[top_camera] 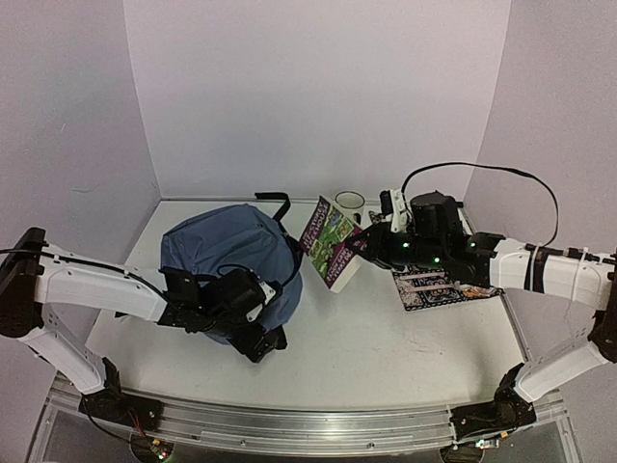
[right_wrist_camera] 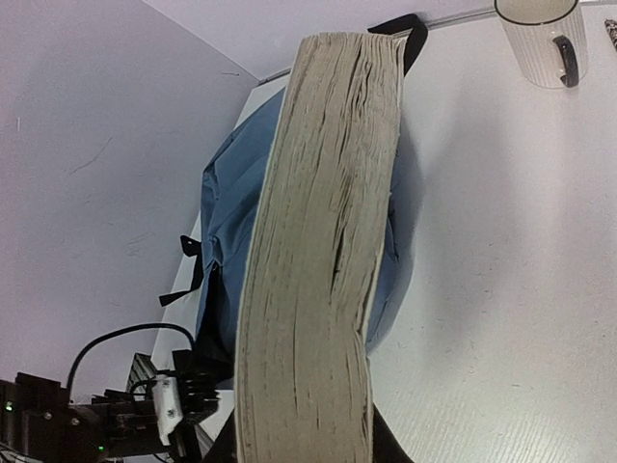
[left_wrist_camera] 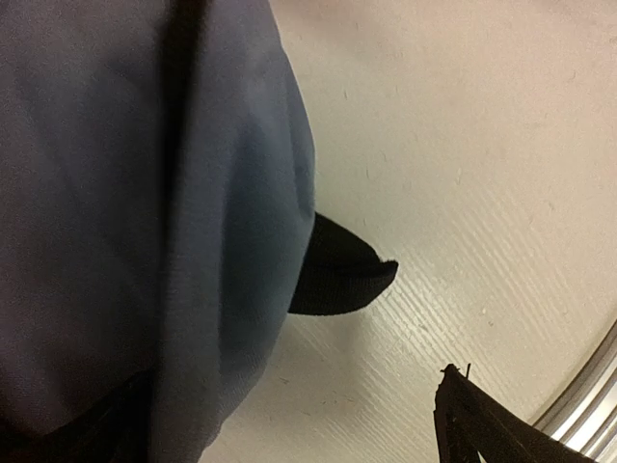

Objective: Pack the student bag
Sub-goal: Adjust the largest pocket of the student bag, then pick up the largest pocket of the bag from the student bag.

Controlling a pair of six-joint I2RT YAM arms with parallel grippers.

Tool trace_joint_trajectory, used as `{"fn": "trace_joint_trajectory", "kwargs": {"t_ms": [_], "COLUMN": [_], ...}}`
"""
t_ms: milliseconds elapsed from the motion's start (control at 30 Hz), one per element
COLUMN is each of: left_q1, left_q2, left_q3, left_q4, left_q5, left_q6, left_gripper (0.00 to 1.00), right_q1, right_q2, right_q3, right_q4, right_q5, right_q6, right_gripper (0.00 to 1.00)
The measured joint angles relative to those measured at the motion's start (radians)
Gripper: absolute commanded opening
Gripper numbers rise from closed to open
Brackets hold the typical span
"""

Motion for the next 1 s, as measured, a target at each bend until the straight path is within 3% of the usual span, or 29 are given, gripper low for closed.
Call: {"fn": "trace_joint_trajectory", "kwargs": {"t_ms": [233, 433, 667, 1000], "left_q1": [0.029, 0.130, 0.197, 0.191], "left_q2": [-0.080, -0.019, 0.145, 0.179], "left_q3": [0.157, 0.261, 0.340, 0.357], "left_q4": [-0.044, -0.048, -0.058, -0.061], "left_q5": [-0.124, -0.158, -0.116, 0.014], "left_q6": [-0.046, -0.115, -0.121, -0.080], "left_gripper": [0.99, 0.99, 1.00, 0.99], "right_q1": [-0.004, -0.009, -0.011, -0.011], "right_q2": [-0.015, -0.026, -0.042, -0.060], "right_q3": [-0.012, -0.016, -0.031, -0.048], "right_q4": [0.000, 0.000, 0.000, -0.001], "right_q5": [0.010, 0.014, 0.016, 0.021], "right_q6": [0.000, 0.000, 0.001, 0.002], "right_gripper": [0.00, 0.00, 0.00, 0.00]}}
